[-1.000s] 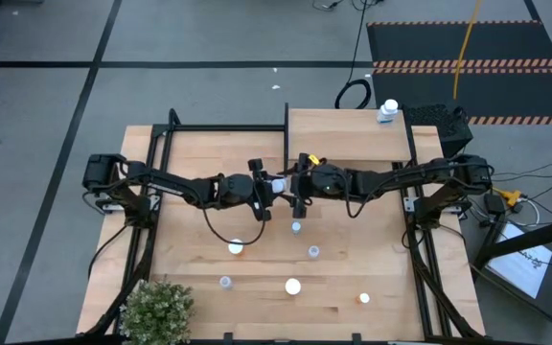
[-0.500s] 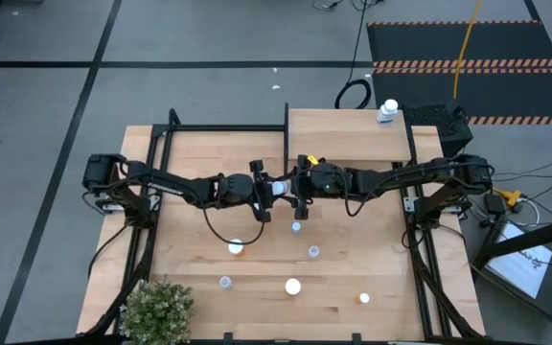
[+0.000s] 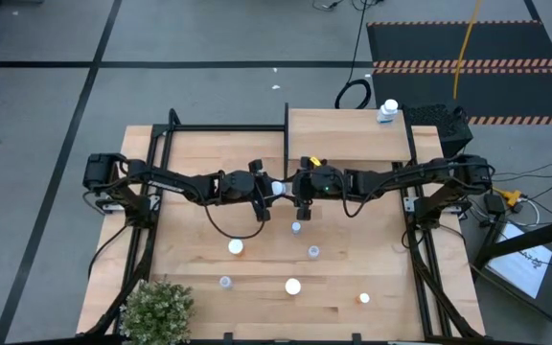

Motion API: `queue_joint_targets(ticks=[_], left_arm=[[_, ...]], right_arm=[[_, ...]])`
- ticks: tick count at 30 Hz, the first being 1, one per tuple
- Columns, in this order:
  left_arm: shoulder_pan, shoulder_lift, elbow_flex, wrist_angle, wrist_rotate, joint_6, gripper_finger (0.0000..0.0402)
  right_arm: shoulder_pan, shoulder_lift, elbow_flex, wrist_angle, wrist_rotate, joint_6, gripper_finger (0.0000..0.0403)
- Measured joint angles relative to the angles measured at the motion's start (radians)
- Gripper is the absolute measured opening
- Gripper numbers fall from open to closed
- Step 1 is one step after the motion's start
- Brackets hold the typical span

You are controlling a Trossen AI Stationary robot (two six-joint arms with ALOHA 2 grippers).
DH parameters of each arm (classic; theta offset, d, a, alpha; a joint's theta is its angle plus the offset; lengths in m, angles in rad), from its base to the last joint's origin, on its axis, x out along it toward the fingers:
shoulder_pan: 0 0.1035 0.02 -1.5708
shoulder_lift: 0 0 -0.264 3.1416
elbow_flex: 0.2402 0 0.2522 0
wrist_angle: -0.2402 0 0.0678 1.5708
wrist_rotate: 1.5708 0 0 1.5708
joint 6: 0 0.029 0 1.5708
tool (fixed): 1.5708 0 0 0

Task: Pick and place medicine bottles onto shelf by color
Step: Put the white pill bottle on the shelf aligned with the other white pill bottle

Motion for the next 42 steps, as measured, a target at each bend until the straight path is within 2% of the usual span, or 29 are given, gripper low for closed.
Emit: queue_joint_targets(ticks=[13, 21, 28, 33, 36, 42], left_arm=[[-0.004, 0.158, 0.012, 0.084, 0.001, -0.038, 0.0180], [0.002, 0.211, 0.014, 0.093, -0.001, -0.027, 0.0180], [-0.002, 0.186, 0.011, 0.088, -0.003, -0.008, 0.0180], [-0.006, 0.142, 0.013, 0.081, 0.023, 0.003, 0.0180], [-0.002, 0.141, 0.012, 0.063, 0.057, 0.002, 0.0180], [0.010, 0.126, 0.011, 0.001, 0.059, 0.007, 0.0180]], right_arm=[[0.002, -0.139, -0.001, -0.153, 0.010, 0.040, 0.0207], [0.007, -0.158, -0.021, -0.161, 0.009, 0.034, 0.0207], [0.007, -0.158, -0.062, -0.162, 0.005, 0.047, 0.0208], [0.007, -0.150, -0.062, -0.161, -0.053, 0.091, 0.0220], [0.007, -0.152, -0.062, -0.158, -0.043, 0.095, 0.0229], [0.007, -0.151, -0.062, -0.158, -0.043, 0.095, 0.0235]])
